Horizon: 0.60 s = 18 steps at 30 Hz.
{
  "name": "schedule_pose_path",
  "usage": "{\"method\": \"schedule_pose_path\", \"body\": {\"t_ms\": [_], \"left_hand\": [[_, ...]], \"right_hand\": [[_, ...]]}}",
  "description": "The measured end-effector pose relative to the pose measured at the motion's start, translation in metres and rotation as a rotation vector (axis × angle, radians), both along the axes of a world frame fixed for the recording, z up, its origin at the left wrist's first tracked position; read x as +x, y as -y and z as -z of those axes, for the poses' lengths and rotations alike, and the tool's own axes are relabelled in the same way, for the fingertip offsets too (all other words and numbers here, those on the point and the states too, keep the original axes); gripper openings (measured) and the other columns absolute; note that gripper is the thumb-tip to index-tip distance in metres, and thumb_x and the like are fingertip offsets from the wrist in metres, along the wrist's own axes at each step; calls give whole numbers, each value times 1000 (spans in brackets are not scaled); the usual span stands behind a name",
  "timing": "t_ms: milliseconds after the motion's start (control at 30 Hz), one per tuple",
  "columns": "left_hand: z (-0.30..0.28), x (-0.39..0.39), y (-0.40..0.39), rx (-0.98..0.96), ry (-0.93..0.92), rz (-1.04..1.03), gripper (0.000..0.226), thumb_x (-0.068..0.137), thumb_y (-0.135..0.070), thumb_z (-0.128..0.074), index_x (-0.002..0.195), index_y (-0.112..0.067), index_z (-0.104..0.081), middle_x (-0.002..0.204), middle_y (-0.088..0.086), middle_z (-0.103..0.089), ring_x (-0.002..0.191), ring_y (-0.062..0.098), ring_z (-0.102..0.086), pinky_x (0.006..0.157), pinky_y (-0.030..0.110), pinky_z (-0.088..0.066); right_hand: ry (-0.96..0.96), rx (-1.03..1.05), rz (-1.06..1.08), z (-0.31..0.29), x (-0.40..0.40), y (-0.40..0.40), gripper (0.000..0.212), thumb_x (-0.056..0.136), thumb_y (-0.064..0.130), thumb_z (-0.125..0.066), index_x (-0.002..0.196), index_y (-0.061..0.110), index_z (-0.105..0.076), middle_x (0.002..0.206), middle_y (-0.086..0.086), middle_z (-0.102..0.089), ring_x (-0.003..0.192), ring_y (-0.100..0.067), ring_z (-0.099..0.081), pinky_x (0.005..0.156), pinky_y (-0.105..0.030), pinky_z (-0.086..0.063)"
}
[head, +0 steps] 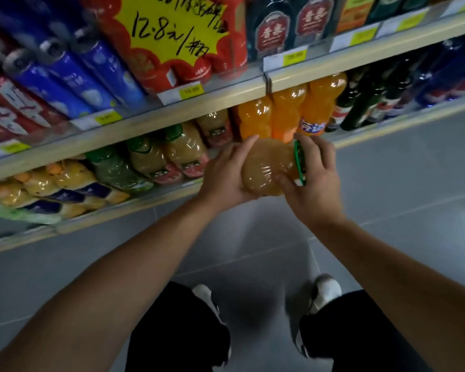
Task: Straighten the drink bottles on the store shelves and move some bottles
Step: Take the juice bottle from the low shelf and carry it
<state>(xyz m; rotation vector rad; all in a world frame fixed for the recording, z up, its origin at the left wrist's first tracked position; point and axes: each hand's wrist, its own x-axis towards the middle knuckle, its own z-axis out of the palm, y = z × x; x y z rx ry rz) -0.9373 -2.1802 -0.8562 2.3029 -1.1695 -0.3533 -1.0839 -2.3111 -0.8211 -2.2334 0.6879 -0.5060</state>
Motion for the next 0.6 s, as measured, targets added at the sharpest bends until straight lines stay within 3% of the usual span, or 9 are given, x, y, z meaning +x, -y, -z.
{"method": "schedule_pose_path", "body": {"t_ms": [133, 300, 433, 600], "left_hand": [[61, 24, 3, -72, 74, -16, 113, 57, -55, -84, 151, -36, -24, 134, 5, -46, 120, 26, -53, 94, 45, -51], [122, 49, 4, -189, 197, 0, 113, 59, -56, -83, 153, -31, -26, 132, 6, -48, 119, 27, -53, 93, 48, -50], [152, 60, 9, -212, 227, -28, 116, 56, -51, -82, 153, -36, -20, 140, 4, -43, 125, 27, -47, 98, 50, -46], [187, 72, 16, -273, 244, -77, 118, 54, -41, -84, 153, -33, -21, 143, 5, -43, 131, 25, -40, 105, 48, -41]], "right_hand": [[118, -63, 0, 69, 22, 1, 74, 79, 17, -79, 143, 12, -43, 144, -12, -39, 128, -25, -42, 95, -30, -40], [242, -157, -20, 132, 44, 3, 73, 77, 13, -80, 141, 10, -45, 138, -14, -41, 129, -25, -41, 99, -7, -29], [256, -249, -34, 160, 54, 5, 72, 78, 11, -79, 141, 12, -45, 137, -13, -41, 128, -23, -40, 98, -17, -33], [241, -315, -69, 181, 66, 8, 72, 78, 9, -79, 141, 11, -45, 139, -15, -40, 126, -18, -37, 95, -1, -27]]}}
